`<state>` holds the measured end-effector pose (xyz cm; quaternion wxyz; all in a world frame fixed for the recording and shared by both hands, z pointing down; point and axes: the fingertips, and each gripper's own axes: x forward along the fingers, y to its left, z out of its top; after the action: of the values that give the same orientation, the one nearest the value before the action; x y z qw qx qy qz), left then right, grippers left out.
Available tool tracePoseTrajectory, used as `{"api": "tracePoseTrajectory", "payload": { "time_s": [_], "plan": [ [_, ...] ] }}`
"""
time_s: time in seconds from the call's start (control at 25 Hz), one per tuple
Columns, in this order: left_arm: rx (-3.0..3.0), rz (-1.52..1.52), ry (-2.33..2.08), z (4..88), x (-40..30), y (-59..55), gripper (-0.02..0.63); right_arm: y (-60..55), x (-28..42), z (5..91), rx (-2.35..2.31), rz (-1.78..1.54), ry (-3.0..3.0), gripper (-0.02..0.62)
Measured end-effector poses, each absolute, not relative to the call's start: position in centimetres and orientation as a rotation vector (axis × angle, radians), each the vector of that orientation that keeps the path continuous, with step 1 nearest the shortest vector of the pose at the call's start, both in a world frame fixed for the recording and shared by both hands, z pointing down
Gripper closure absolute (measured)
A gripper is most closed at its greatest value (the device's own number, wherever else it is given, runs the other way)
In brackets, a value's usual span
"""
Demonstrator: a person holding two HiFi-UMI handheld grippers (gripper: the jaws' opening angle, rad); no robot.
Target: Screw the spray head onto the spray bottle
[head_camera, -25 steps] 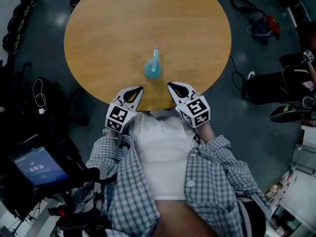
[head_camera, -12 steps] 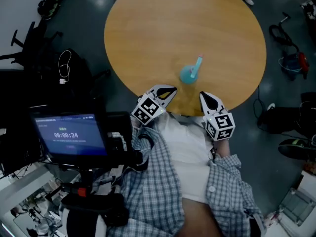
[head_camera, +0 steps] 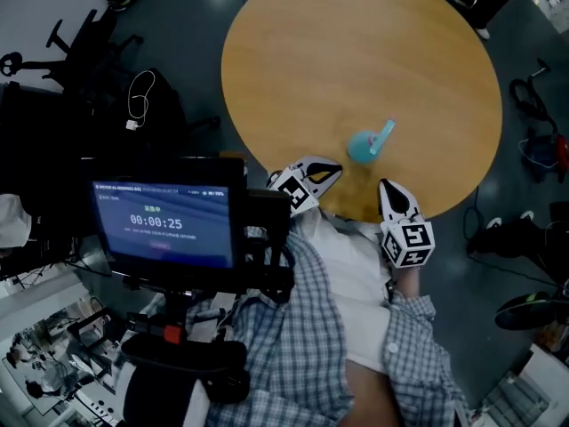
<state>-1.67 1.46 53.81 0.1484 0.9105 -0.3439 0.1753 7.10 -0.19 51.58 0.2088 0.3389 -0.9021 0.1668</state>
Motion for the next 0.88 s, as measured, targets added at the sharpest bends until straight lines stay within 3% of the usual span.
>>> {"api": "tracePoseTrajectory", "payload": {
  "time_s": [0.88],
  "plan": [
    [2.623, 0.496, -0.995, 53.82, -1.83, 1.29, 0.601, -0.05, 7.0, 51.76, 0.947, 0.465, -2.504, 0.601]
  ]
}}
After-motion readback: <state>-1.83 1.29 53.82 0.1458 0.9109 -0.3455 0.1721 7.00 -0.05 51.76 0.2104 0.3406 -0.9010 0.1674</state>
